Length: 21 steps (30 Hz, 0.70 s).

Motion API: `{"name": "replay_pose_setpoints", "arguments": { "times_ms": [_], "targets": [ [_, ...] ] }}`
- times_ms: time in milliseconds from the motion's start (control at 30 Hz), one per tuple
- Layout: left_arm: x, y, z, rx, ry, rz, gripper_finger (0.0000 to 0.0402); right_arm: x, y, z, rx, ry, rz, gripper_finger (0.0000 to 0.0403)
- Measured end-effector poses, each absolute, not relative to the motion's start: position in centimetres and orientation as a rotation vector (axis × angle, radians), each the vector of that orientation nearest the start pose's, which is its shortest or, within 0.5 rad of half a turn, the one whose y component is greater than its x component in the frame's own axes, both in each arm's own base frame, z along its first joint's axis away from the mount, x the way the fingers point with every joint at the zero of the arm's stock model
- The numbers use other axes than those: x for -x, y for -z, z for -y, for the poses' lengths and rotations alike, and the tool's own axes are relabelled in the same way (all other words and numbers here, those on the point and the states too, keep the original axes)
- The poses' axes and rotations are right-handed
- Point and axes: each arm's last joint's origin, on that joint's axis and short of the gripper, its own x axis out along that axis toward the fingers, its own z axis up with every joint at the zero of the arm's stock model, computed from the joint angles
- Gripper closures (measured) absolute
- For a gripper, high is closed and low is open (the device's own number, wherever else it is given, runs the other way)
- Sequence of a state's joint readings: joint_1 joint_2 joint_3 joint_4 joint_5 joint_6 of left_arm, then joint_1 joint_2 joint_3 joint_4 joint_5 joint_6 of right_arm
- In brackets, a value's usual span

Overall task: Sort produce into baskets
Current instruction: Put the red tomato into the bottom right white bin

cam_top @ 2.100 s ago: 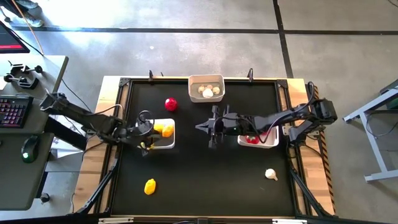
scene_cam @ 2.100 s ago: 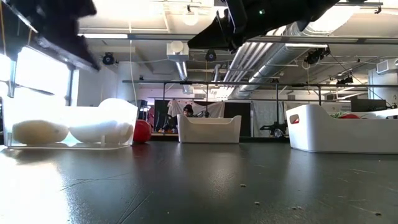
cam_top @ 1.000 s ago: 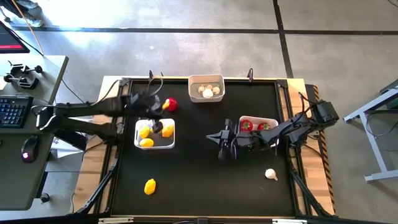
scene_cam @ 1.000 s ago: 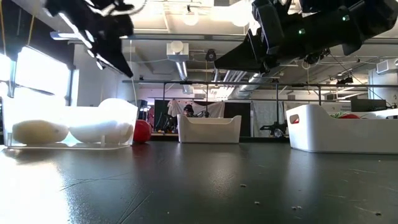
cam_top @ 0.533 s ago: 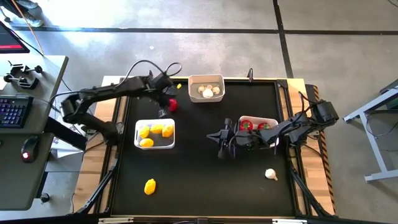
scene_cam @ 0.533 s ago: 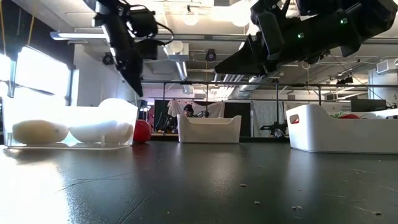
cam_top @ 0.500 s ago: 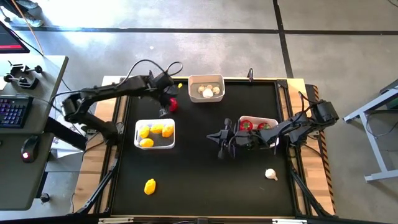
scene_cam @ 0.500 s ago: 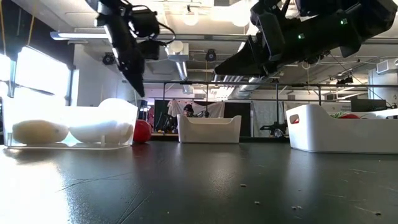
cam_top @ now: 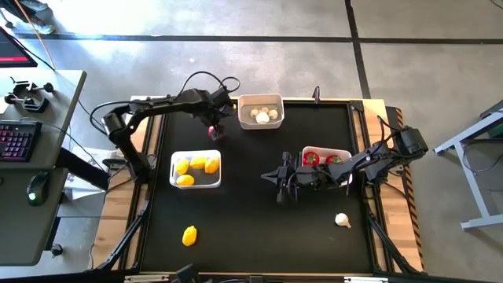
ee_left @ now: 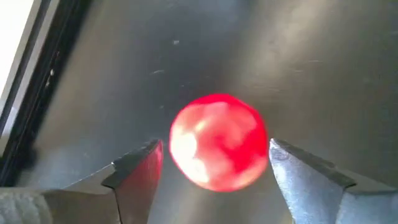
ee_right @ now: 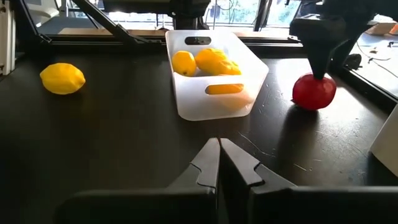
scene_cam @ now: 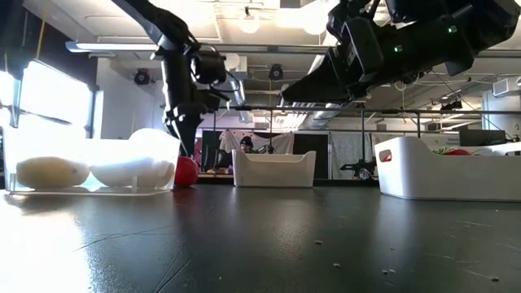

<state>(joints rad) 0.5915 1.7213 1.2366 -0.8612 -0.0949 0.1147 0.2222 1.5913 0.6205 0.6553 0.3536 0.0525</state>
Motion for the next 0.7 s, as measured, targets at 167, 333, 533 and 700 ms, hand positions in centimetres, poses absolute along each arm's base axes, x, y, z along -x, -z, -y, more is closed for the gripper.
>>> {"name": "replay_pose_setpoints", "arguments": {
  "times_ms": [167, 333, 533, 700],
  "targets": [
    [-26.5, -20.0, -19.4, 0.289, -0.515, -1.375, 0.0115, -29.8, -16.9, -5.7, 0.038, 0.135, -0.301, 0.0403],
    [-26.6, -19.0, -19.9, 0.330, -0.493, -1.396, 0.0115, -29.8, -16.9, -5.7, 0.038, 0.135, -0.301, 0.0403],
    [-26.8, -18.3, -20.1, 0.328, -0.498, -1.417, 0.0115, -29.8, -16.9, -5.7, 0.038, 0.135, -0.302, 0.0403],
    [-26.7, -18.2, -20.2, 0.316, -0.500, -1.427, 0.0116, -29.8, -16.9, -5.7, 0.038, 0.136, -0.302, 0.0403]
  ]
}}
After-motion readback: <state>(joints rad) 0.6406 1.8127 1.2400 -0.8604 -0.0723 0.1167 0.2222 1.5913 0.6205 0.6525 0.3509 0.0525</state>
